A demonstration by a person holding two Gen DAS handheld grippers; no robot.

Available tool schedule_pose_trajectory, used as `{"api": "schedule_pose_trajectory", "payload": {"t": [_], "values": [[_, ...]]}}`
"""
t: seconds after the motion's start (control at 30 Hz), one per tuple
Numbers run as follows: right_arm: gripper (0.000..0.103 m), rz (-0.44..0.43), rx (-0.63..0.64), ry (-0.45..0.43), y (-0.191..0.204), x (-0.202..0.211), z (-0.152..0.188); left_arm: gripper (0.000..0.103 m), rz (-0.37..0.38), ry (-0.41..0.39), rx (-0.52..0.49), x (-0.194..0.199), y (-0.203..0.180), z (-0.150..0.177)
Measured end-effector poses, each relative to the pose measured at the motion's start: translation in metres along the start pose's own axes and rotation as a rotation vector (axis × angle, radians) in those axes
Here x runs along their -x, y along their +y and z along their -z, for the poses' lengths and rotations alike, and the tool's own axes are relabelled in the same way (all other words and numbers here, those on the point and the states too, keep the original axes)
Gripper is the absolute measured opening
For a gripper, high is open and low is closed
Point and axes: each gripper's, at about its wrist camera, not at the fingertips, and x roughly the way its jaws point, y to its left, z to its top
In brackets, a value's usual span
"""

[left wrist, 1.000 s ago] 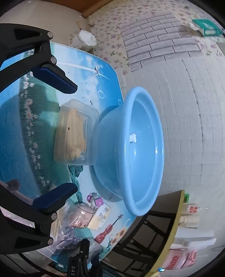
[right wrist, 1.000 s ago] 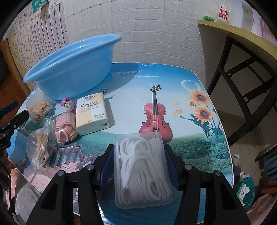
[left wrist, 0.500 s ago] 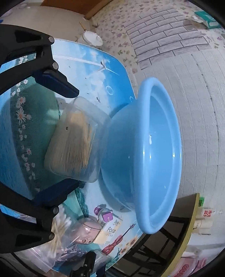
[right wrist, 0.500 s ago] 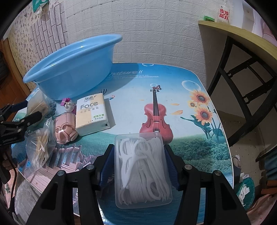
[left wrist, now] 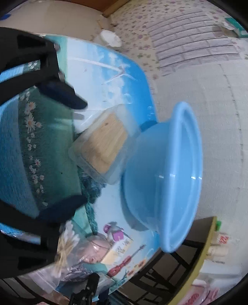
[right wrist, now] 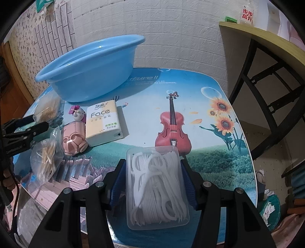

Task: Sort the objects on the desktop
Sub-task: 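Lift the toothpick box with the left tool while the right tool lifts the floss box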

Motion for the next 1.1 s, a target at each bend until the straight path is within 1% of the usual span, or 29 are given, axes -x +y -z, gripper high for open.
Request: {"api": "schedule_pose_trajectory", "payload": {"t": [0.03,0.07,0.17,0.2,0.23,0.27,0.33,0.37,0.43,0.5,0.53,0.57,0.63,0.7,0.77,0.87,0.93,0.97,1.0,1.03,1.1], "values": [[0.057,0.000,0.001,0.000,0.000,0.000,0.001,0.103,-0.013,-0.023,-0.022,0.004,-0.001,-0.003],[0.057,0.000,0.001,0.000,0.000,0.000,0.001,0.103,-0.025,-0.044,-0.043,0.008,-0.001,-0.006],[0.057,0.000,-0.004,0.003,0.000,0.001,0.001,0.103,-0.039,-0.056,-0.083,0.009,0.001,-0.014],[0.057,0.000,-0.006,0.006,0.000,0.001,0.002,0.103,-0.032,-0.054,-0.101,0.009,0.002,-0.014],[0.057,0.000,-0.006,0.007,0.000,0.002,0.001,0.103,-0.028,-0.048,-0.142,0.006,0.001,-0.015],[0.057,0.000,-0.005,0.008,0.001,0.002,0.001,0.103,-0.046,-0.037,-0.189,0.001,-0.001,-0.016],[0.057,-0.002,0.001,0.009,0.001,0.003,0.002,0.103,-0.100,0.008,-0.220,-0.006,0.000,-0.019],[0.057,-0.003,0.002,0.009,0.001,0.003,0.002,0.103,-0.102,0.042,-0.202,-0.012,0.003,-0.023],[0.057,-0.003,0.000,0.008,0.000,0.004,0.002,0.103,-0.049,0.106,-0.120,-0.019,0.010,-0.027],[0.057,0.001,-0.003,0.009,0.002,0.004,0.001,0.103,-0.010,0.127,-0.017,-0.020,0.017,-0.031],[0.057,0.001,-0.004,0.009,0.003,0.005,0.001,0.103,-0.002,0.131,0.021,-0.021,0.019,-0.031],[0.057,0.001,-0.003,0.009,0.004,0.005,0.001,0.103,0.008,0.135,0.081,-0.023,0.021,-0.033],[0.057,0.003,0.002,0.008,0.004,0.005,0.001,0.103,0.009,0.140,0.180,-0.026,0.023,-0.034],[0.057,0.003,0.002,0.008,0.005,0.005,0.001,0.103,-0.011,0.144,0.277,-0.031,0.026,-0.033],[0.057,0.003,0.003,0.008,0.006,0.005,0.002,0.103,-0.041,0.137,0.346,-0.034,0.027,-0.034],[0.057,0.003,0.003,0.007,0.006,0.005,0.002,0.103,-0.117,0.144,0.405,-0.044,0.025,-0.041],[0.057,0.004,0.002,0.005,0.007,0.006,0.003,0.102,-0.152,0.163,0.418,-0.050,0.024,-0.045],[0.057,0.005,0.002,0.004,0.008,0.007,0.003,0.099,-0.154,0.174,0.420,-0.052,0.025,-0.045],[0.057,0.004,0.002,0.004,0.007,0.006,0.001,0.088,-0.132,0.186,0.421,-0.055,0.025,-0.046],[0.057,0.004,0.002,0.003,0.007,0.006,0.001,0.075,-0.139,0.175,0.399,-0.056,0.022,-0.048],[0.057,0.001,0.003,0.003,0.006,0.005,0.000,0.070,-0.131,0.178,0.371,-0.056,0.021,-0.049]]}}
